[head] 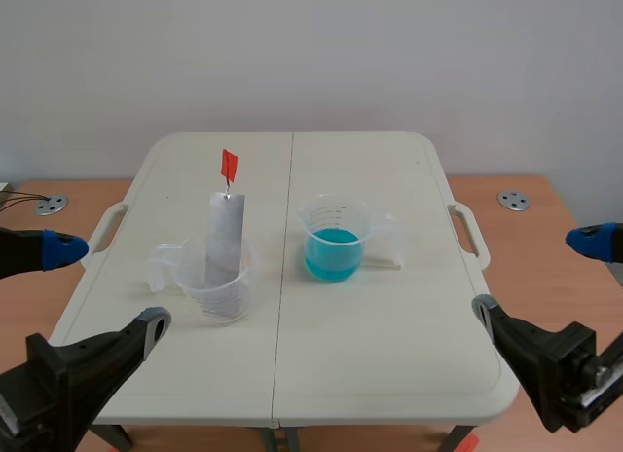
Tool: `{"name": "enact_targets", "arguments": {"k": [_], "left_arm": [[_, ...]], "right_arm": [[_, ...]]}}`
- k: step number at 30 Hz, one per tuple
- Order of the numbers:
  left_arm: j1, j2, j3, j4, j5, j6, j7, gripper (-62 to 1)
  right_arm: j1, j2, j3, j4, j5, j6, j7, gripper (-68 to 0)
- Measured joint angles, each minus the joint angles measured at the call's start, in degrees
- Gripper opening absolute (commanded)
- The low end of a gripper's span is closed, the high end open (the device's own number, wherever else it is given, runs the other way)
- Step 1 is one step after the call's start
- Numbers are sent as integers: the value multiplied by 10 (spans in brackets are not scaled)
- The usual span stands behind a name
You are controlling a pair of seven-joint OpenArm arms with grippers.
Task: Hold the metal plate by the orange handle, dip it into the blue solution, take it out and point at it, then put the plate back in the beaker on the left.
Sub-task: 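Lift the metal plate out of the left beaker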
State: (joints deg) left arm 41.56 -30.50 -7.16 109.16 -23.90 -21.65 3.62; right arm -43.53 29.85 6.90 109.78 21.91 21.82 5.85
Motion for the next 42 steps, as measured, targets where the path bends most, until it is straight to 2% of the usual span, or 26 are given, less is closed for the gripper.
{"name": "enact_targets", "arguments": {"k": [16, 17, 19, 21, 23, 26, 32, 36, 42], "left_arm": [[0, 0, 0, 0, 0, 0, 0, 14], [0, 0, 0, 0, 0, 0, 0, -31], [0, 0, 0, 0, 0, 0, 0, -176], [0, 0, 0, 0, 0, 0, 0, -372], [0, 0, 0, 0, 0, 0, 0, -603], [0, 0, 0, 0, 14, 0, 0, -597], [0, 0, 0, 0, 14, 0, 0, -596], [17, 0, 0, 0, 24, 4, -5, -596], [95, 0, 0, 0, 31, 69, -4, -596]], "right_arm": [[0, 0, 0, 0, 0, 2, 0, -12], [0, 0, 0, 0, 0, 2, 0, -12], [0, 0, 0, 0, 0, 4, 0, -12], [0, 0, 0, 0, 0, 4, 1, -12], [0, 0, 0, 0, 0, 5, 7, -12], [3, 0, 0, 0, 0, 14, 38, -12], [16, 0, -2, 0, 0, 34, 50, -12], [35, 0, -33, 0, 0, 35, 45, -12], [89, 0, -76, -6, 0, 35, 35, -12]]}}
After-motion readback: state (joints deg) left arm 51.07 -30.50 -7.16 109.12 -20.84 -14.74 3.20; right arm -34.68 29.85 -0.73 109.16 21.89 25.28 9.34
